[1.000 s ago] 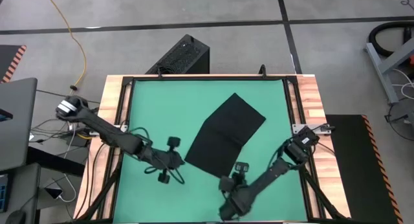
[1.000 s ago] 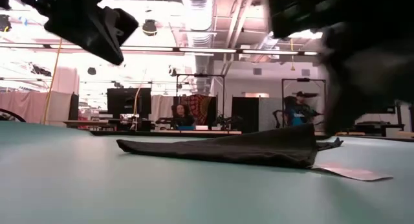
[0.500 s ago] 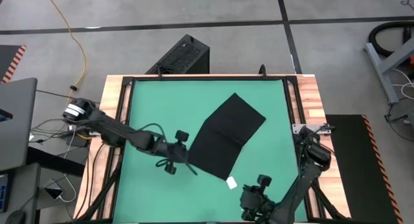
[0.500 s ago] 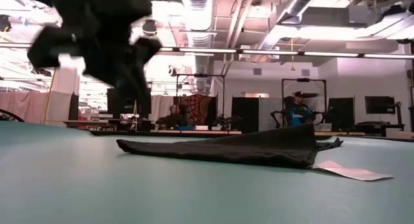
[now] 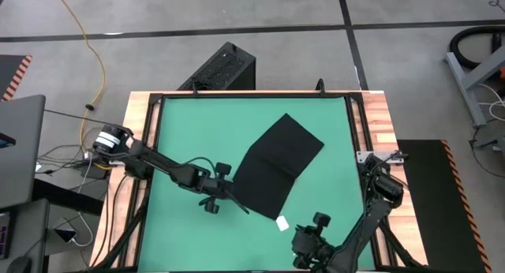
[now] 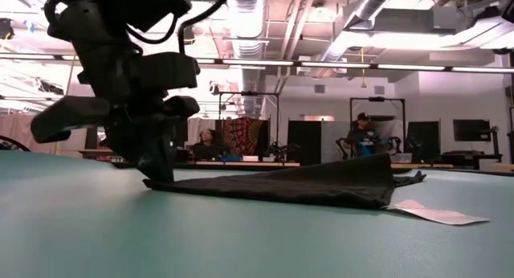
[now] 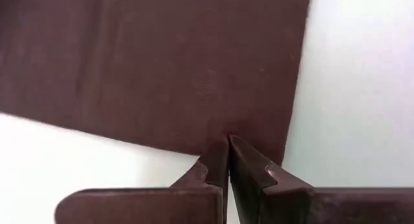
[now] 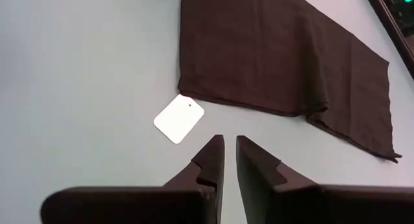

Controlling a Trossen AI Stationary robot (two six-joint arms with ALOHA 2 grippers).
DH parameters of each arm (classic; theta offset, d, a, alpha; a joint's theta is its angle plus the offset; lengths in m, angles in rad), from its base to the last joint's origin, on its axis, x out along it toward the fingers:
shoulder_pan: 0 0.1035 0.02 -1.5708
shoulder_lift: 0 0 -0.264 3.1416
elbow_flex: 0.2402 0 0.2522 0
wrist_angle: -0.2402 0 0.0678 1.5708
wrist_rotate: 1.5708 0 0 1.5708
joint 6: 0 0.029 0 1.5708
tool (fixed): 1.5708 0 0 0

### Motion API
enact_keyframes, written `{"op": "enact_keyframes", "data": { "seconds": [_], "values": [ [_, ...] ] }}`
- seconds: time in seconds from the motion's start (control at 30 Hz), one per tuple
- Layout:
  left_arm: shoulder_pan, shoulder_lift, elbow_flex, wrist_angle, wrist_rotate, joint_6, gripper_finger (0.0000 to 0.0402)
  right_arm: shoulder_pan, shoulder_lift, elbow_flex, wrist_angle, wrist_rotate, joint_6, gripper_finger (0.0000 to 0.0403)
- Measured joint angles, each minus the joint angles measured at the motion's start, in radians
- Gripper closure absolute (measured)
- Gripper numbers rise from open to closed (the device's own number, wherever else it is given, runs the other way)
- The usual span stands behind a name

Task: Roll towel
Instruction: Fold the black towel

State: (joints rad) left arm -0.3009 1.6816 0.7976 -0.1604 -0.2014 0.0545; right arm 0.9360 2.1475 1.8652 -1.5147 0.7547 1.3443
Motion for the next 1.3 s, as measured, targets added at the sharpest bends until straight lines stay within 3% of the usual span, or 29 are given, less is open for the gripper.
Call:
{"op": "enact_keyframes", "data": {
  "seconds": [0.17,0.3,0.53,0.73,0.83,1.07,1.3],
  "values": [
    [-0.086,0.004,0.000,0.006,0.035,-0.174,0.0401,-0.016,0.000,0.000,-0.056,0.007,0.110,0.0355],
    [-0.173,0.004,0.000,0.032,0.021,-0.281,0.0401,-0.086,-0.002,-0.025,-0.054,0.124,0.137,0.0373],
    [-0.259,0.007,-0.002,0.145,-0.067,-0.364,0.0402,-0.372,-0.025,-0.103,-0.055,0.166,-0.050,0.0395],
    [-0.271,0.007,-0.002,0.163,-0.091,-0.363,0.0401,-0.649,-0.078,-0.199,-0.009,0.134,-0.275,0.0398],
    [-0.274,0.007,-0.002,0.158,-0.091,-0.355,0.0401,-0.758,-0.098,-0.264,0.088,0.112,-0.412,0.0400],
    [-0.278,0.007,-0.002,0.190,-0.019,-0.283,0.0401,-0.948,-0.152,-0.502,0.566,0.073,-0.712,0.0401],
    [-0.258,0.006,-0.002,0.189,-0.022,-0.250,0.0401,-1.083,-0.131,-0.579,0.866,-0.072,-0.929,0.0402]
  ]
}}
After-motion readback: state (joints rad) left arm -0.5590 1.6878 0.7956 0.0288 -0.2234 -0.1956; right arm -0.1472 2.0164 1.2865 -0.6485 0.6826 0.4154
